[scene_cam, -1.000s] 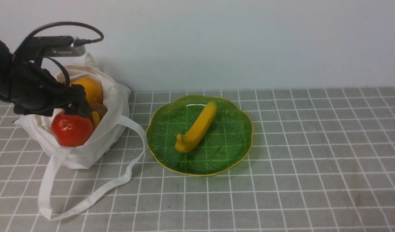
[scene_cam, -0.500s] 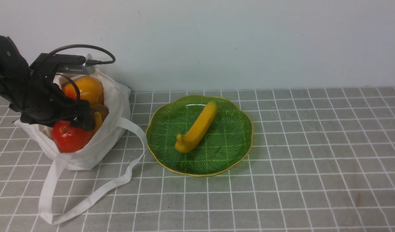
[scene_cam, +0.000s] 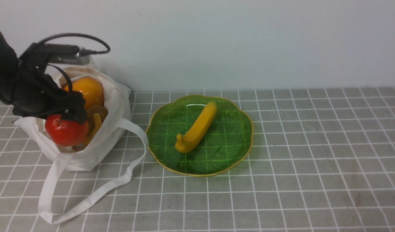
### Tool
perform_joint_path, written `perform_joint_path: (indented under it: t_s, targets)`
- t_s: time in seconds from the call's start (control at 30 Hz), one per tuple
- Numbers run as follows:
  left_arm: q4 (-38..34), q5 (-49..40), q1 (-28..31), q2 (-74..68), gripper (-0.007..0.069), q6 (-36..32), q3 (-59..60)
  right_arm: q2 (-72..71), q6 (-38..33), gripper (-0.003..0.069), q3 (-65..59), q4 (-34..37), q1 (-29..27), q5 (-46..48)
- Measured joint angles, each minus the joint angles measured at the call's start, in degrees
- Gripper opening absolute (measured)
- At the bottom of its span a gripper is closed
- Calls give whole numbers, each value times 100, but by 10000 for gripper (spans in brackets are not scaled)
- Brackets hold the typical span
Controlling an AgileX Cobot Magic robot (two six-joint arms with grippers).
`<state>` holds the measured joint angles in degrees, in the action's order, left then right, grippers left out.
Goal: Take the fruit out of the bag on the grey coffee tablecloth and place them on the plate.
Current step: 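Move the pomegranate from the bag into the fruit plate with the left gripper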
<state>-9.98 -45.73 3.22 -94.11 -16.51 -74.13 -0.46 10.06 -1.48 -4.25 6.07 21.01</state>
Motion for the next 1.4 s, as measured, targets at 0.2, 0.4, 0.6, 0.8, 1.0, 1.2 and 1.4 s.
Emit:
perform_joint_path:
  t_s: [0.2, 0.4, 0.6, 0.8, 1.0, 1.2, 1.4]
  targets:
    - [-751, -74, -121, 657, 587, -112, -212, 0, 0, -12, 0, 0, 0, 0]
    - [-1822, 108, -908, 804, 587, -999, -326, 0, 0, -12, 0, 0, 0, 0]
    - [-2114, 1080, -1704, -123, 587, -1463, -326, 0, 0, -12, 0, 0, 0, 0]
    - [-2351, 1730, -1847, -1024, 587, -1508, -326, 0, 0, -12, 0, 0, 0, 0]
    - [-2784, 1920, -1885, -1670, 587, -1567, -326, 0, 0, -12, 0, 0, 0, 0]
    - [-2817, 1946, -1885, -1775, 604, -1678, -326, 0, 0, -12, 0, 0, 0, 0]
    - [-2829, 1892, -1885, -1768, 666, -1869, -326, 0, 0, -12, 0, 0, 0, 0]
